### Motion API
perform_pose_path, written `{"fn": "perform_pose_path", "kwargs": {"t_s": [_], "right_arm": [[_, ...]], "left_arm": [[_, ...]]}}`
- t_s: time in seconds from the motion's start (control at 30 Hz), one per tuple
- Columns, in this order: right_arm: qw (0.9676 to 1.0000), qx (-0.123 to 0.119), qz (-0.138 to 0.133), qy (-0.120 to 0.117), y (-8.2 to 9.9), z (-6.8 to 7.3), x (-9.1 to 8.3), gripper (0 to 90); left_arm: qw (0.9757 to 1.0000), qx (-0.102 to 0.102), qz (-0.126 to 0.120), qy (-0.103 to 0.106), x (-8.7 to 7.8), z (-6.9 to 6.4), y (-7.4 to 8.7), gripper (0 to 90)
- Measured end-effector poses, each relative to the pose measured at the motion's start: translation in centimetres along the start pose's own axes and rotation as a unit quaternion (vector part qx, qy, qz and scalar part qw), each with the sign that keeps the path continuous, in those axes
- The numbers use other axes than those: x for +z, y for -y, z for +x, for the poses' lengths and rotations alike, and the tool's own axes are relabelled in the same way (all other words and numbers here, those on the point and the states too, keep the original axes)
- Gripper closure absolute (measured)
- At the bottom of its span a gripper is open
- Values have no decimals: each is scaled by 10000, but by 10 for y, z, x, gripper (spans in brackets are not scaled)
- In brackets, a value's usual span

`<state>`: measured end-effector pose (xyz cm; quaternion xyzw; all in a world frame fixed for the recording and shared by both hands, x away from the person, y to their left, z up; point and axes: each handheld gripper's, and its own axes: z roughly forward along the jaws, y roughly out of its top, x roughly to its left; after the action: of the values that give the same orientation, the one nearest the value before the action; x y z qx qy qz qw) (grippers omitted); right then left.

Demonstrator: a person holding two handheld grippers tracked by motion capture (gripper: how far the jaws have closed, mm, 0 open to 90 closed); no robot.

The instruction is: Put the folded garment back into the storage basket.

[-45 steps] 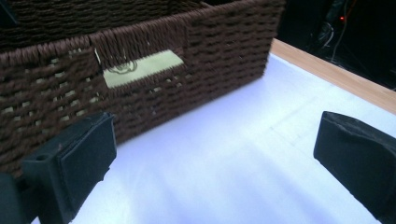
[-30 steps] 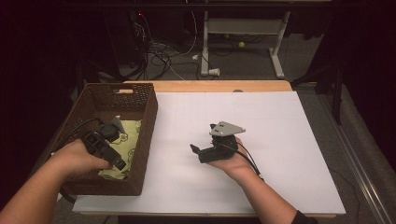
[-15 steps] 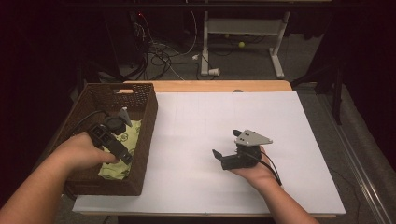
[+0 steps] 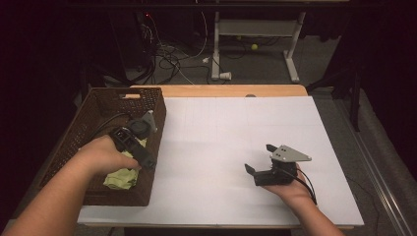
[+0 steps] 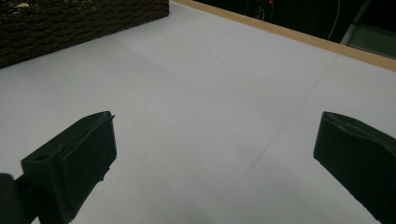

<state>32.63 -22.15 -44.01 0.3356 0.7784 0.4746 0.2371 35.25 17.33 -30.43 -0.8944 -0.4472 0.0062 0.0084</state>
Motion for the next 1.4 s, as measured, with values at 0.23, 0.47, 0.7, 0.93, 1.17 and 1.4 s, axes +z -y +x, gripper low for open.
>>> {"fn": "perform_pose_path", "kwargs": {"t_s": [0.23,0.47,0.7,0.93,1.17,1.4], "right_arm": [[9999,39,1,142,11,-11,-17,7],[9996,148,-12,254,20,-19,-30,7],[9994,175,-4,312,30,-24,-44,7],[9988,275,-12,402,40,-32,-53,7],[9990,180,24,413,42,-30,-50,7],[9990,215,-34,399,41,-30,-51,7]], "left_arm": [[9999,130,2,34,3,-13,-14,0],[9993,340,-55,113,12,-30,-32,0],[9986,460,-187,160,17,-42,-46,0],[9977,567,-296,206,23,-50,-56,0],[9962,710,-395,307,40,-61,-68,0],[9953,851,-323,332,71,-71,-81,0]]}}
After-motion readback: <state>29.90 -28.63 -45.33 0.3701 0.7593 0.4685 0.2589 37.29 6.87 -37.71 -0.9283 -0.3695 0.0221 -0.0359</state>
